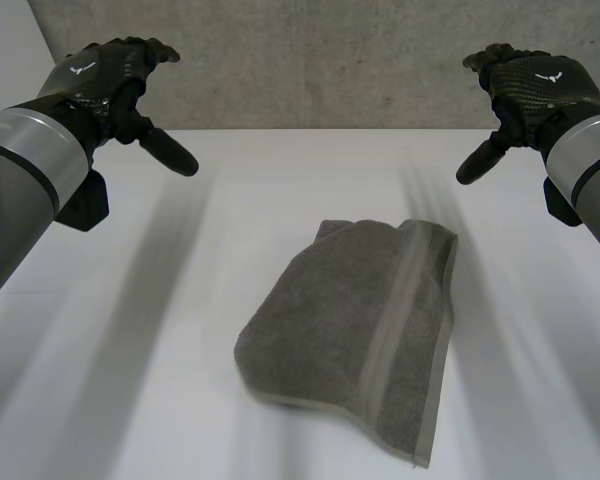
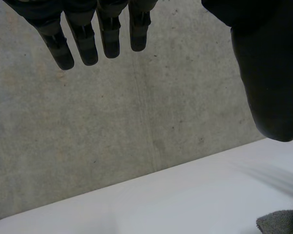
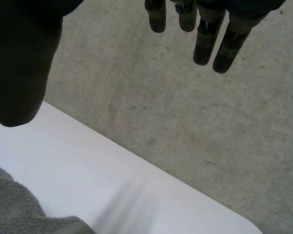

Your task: Fold the towel.

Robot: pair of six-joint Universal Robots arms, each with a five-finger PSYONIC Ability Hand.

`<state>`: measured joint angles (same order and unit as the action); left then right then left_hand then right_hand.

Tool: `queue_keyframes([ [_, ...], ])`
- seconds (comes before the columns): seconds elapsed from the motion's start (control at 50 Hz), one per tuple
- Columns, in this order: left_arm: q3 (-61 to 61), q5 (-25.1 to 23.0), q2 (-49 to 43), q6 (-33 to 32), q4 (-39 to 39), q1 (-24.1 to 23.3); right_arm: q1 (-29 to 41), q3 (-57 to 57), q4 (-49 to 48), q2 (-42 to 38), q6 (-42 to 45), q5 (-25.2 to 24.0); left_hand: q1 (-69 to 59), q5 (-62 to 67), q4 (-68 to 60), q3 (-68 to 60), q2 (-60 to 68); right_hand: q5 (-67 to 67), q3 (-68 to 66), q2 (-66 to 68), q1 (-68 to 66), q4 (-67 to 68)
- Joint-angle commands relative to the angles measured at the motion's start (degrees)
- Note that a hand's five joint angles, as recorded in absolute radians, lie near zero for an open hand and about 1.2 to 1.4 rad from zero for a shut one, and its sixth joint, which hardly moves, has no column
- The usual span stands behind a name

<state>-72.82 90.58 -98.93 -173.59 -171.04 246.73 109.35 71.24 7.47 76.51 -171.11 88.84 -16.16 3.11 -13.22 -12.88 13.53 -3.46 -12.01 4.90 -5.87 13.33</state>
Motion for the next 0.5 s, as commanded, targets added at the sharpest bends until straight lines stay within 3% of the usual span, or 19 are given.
queue_keyframes([
  [0.02, -0.13, -0.23, 0.22, 0.01, 0.0, -0.02, -0.19, -0.23, 0.0, 0.3, 0.07, 0.02, 6.11, -3.06, 3.22, 2.88, -3.48, 3.46, 2.01, -4.9, 5.87, -3.33],
  [0.5, -0.92, -0.5, -0.74, -0.34, -0.35, -0.19, -0.19, -0.23, 0.0, 0.92, -0.02, -0.24, 5.78, -2.73, 3.22, 2.88, -3.15, 3.46, 2.01, -4.9, 5.87, -3.33],
])
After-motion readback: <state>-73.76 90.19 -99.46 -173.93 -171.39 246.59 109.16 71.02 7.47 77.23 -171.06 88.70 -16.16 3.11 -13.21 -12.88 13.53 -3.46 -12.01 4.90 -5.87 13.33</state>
